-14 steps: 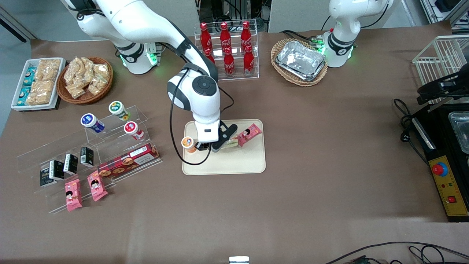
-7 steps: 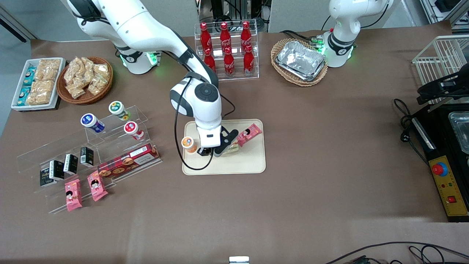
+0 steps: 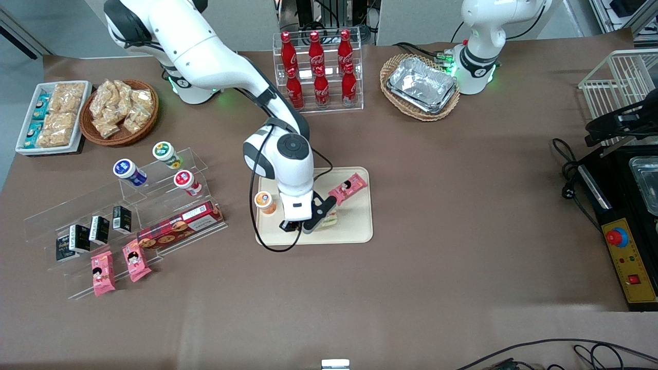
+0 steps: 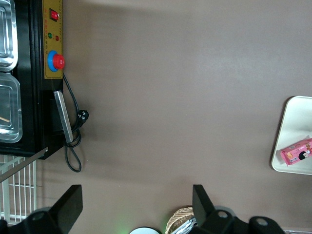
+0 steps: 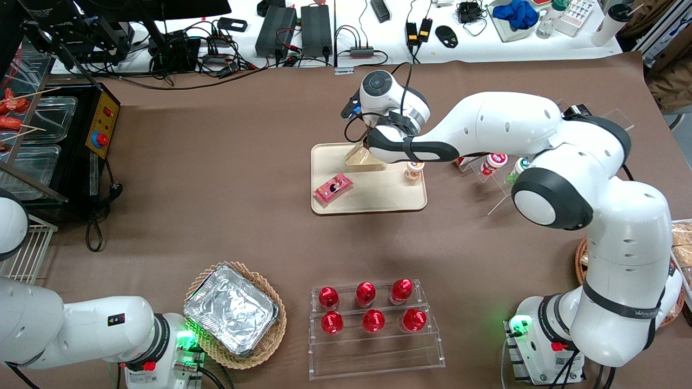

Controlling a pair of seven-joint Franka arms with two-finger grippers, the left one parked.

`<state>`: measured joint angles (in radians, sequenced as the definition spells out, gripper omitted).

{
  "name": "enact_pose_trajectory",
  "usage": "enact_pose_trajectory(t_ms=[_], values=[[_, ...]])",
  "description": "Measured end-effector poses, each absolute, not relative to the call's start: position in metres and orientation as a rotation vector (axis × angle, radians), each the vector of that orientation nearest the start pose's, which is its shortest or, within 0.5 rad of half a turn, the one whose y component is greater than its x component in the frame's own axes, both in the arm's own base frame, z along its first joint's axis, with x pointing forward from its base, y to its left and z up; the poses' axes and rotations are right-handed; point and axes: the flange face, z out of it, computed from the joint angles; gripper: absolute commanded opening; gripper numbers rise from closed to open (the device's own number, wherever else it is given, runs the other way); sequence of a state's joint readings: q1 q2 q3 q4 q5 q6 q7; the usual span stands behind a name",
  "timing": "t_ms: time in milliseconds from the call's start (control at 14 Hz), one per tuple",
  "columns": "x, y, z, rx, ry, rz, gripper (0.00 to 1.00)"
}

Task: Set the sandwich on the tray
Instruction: 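Lower the sandwich onto the tray and open the right gripper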

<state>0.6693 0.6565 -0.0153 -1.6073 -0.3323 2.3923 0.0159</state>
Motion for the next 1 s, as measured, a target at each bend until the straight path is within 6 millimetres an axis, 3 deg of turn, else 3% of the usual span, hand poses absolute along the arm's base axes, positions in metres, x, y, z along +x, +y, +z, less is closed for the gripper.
enact_pose_trajectory(t_ms=[143, 286, 1000], values=[[0.568, 0.430, 0.251, -3.014, -1.398, -0.340, 0.00], [0.571, 0.430, 0.252, -3.014, -1.393, -0.354, 0.99], [0.582, 0.431, 0.266, -2.991, -1.374, -0.456, 1.00]])
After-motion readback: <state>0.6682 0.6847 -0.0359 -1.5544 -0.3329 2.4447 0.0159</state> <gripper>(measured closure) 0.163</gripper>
